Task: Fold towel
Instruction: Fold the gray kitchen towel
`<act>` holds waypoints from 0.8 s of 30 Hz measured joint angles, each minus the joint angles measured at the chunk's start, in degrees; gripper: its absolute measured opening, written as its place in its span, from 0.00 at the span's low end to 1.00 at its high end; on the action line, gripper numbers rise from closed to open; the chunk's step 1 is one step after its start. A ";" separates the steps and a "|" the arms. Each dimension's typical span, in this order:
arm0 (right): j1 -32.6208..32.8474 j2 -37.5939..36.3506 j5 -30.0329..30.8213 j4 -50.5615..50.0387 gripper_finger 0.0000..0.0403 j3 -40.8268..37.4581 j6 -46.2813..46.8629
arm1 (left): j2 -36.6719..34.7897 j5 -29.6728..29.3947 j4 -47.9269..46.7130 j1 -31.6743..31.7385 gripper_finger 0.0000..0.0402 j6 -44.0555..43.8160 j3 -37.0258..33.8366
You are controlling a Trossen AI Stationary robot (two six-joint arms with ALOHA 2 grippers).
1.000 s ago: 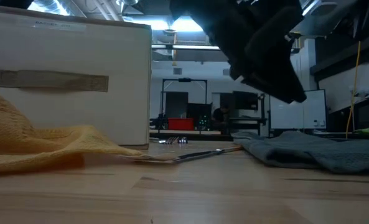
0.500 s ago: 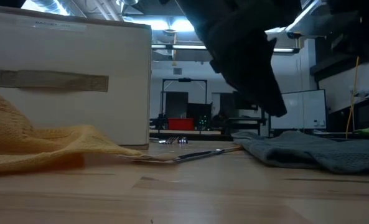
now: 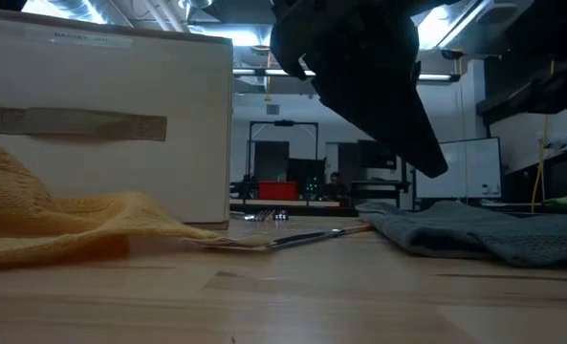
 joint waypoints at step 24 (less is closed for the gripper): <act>-0.04 0.15 -0.41 -9.18 0.53 0.00 -4.10 | 0.20 -0.04 3.89 0.79 0.37 -2.53 0.00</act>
